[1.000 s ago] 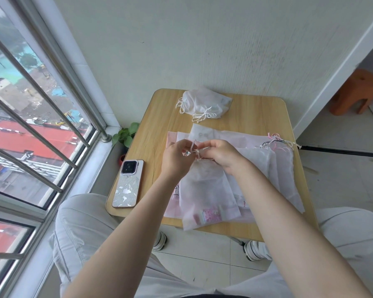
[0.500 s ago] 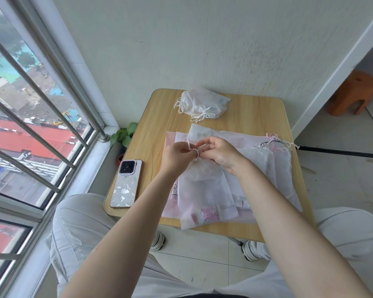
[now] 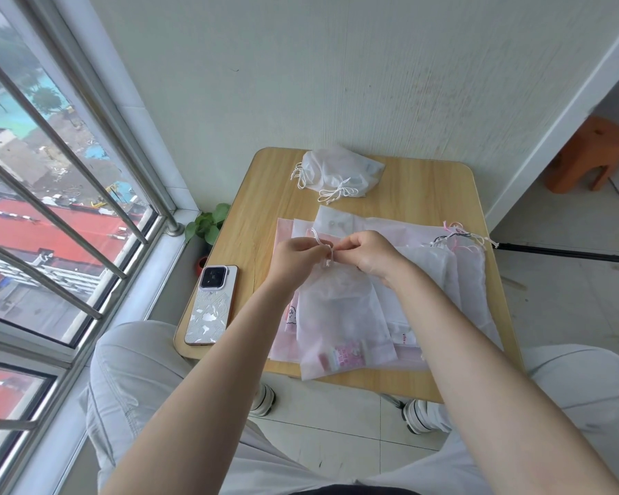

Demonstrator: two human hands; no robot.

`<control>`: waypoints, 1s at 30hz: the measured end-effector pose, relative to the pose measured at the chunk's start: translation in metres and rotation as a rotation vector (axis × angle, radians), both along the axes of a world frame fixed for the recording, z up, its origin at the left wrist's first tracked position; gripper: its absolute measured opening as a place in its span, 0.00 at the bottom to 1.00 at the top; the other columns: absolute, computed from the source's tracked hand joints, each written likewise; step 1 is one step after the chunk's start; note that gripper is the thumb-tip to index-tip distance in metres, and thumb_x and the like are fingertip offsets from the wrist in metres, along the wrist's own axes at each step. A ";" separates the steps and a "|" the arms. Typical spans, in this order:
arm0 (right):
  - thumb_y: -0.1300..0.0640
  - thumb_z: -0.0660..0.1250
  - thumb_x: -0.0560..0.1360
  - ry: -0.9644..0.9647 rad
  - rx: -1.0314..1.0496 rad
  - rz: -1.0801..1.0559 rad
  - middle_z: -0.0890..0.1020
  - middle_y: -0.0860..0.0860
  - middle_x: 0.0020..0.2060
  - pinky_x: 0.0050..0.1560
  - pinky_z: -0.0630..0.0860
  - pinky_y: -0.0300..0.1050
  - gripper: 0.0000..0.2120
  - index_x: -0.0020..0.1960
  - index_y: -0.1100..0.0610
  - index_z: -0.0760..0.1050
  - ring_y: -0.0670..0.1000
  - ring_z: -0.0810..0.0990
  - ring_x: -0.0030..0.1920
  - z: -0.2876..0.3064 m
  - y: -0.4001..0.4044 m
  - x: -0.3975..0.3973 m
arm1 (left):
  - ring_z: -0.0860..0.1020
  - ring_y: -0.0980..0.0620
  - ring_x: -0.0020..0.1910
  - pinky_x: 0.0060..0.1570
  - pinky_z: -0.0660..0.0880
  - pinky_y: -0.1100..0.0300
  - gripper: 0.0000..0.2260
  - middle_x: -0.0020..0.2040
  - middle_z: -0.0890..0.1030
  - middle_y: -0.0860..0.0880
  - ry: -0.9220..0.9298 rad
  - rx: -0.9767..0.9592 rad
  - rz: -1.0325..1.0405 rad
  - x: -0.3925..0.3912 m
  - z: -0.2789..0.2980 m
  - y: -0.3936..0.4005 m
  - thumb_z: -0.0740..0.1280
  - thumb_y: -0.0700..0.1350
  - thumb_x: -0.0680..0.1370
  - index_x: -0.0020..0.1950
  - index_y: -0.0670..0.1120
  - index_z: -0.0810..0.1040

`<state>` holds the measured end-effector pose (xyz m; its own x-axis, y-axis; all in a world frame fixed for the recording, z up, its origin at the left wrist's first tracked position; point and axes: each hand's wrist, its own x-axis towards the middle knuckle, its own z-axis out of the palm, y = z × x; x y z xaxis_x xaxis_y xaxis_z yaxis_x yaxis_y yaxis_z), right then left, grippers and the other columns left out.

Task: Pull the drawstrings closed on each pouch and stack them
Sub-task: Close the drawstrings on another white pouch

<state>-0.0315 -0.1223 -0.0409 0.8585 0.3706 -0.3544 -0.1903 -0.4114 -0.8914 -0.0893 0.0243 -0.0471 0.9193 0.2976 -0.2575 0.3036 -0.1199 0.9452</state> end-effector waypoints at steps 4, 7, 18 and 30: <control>0.60 0.73 0.71 -0.038 -0.097 -0.026 0.79 0.51 0.36 0.36 0.72 0.37 0.09 0.49 0.64 0.80 0.48 0.76 0.36 0.000 -0.002 0.005 | 0.75 0.56 0.36 0.41 0.71 0.64 0.07 0.36 0.83 0.50 -0.010 -0.021 0.009 0.001 -0.003 0.000 0.68 0.40 0.76 0.45 0.39 0.85; 0.62 0.67 0.72 -0.123 -0.197 -0.067 0.80 0.51 0.36 0.40 0.74 0.41 0.03 0.45 0.59 0.78 0.50 0.78 0.38 -0.002 -0.002 0.006 | 0.75 0.54 0.37 0.44 0.73 0.63 0.07 0.38 0.84 0.48 -0.013 -0.084 0.021 0.000 -0.005 -0.001 0.67 0.38 0.76 0.45 0.37 0.84; 0.60 0.59 0.79 0.022 0.275 -0.445 0.83 0.56 0.36 0.37 0.79 0.42 0.11 0.43 0.61 0.78 0.52 0.82 0.35 0.011 0.003 0.013 | 0.77 0.52 0.42 0.50 0.74 0.59 0.07 0.38 0.84 0.49 0.028 -0.178 0.047 -0.001 -0.011 -0.001 0.70 0.44 0.75 0.44 0.41 0.85; 0.65 0.55 0.72 0.155 0.241 -0.385 0.63 0.49 0.22 0.23 0.53 0.35 0.09 0.41 0.61 0.73 0.46 0.55 0.19 0.014 -0.002 0.008 | 0.73 0.49 0.35 0.39 0.70 0.57 0.09 0.36 0.78 0.48 0.151 0.041 0.258 0.000 -0.020 0.003 0.68 0.45 0.76 0.40 0.40 0.83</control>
<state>-0.0236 -0.1243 -0.0269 0.8934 0.1237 -0.4318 -0.4262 -0.0701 -0.9019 -0.0895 0.0273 -0.0672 0.7643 0.5295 -0.3681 0.4654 -0.0579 0.8832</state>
